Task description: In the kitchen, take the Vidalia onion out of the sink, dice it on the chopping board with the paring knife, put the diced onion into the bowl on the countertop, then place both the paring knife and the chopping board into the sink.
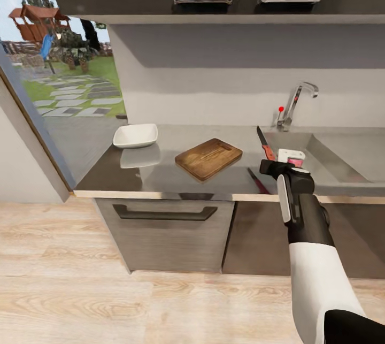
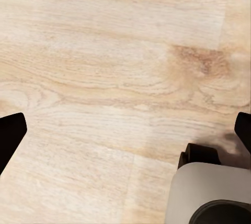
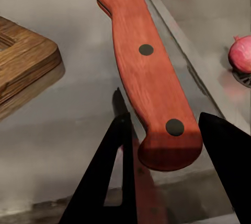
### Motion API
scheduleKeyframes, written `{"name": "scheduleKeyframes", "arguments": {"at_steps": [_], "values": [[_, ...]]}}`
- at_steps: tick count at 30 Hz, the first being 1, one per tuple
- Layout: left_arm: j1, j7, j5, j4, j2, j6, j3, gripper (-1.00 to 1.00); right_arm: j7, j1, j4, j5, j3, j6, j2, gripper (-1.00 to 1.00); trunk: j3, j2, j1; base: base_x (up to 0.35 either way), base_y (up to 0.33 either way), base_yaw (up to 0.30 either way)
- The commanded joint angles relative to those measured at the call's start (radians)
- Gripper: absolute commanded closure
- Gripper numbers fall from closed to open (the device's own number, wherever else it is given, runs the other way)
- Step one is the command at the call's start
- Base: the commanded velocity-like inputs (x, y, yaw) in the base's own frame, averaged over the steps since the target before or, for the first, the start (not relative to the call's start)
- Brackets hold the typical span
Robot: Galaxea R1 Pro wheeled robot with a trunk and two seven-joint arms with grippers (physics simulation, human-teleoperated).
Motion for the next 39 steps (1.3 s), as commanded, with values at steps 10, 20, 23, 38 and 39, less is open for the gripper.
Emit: {"name": "scheduleKeyframes", "arguments": {"at_steps": [10,20,23,38,39], "values": [[0.0,0.001,0.002,0.0,0.0,-0.003,0.0,-1.0,0.0,-0.001,0.095,0.011,-0.001,-0.037,0.0,1.0,-0.001,0.0,0.0,0.314,-0.016,0.0],[0.0,0.001,0.002,0.0,0.0,-0.003,0.0,-1.0,0.005,-0.001,0.134,0.014,-0.003,-0.07,-0.027,1.0,-0.001,0.0,0.0,0.069,-0.038,0.0],[0.0,0.001,0.002,0.0,0.0,-0.003,0.0,-1.0,0.006,-0.001,0.134,0.014,-0.002,-0.073,-0.027,1.0,-0.001,0.0,0.0,0.001,-0.001,0.0],[0.0,0.001,0.002,-0.001,0.0,-0.003,0.0,-1.0,0.003,-0.001,0.182,0.012,-0.001,-0.074,-0.027,1.0,-0.001,0.0,0.0,0.0,0.0,0.0],[0.0,0.001,0.002,-0.001,0.0,-0.003,0.0,-1.0,0.003,-0.001,0.183,0.012,-0.001,-0.074,-0.027,1.0,-0.001,0.0,0.0,0.0,0.0,0.0]]}}
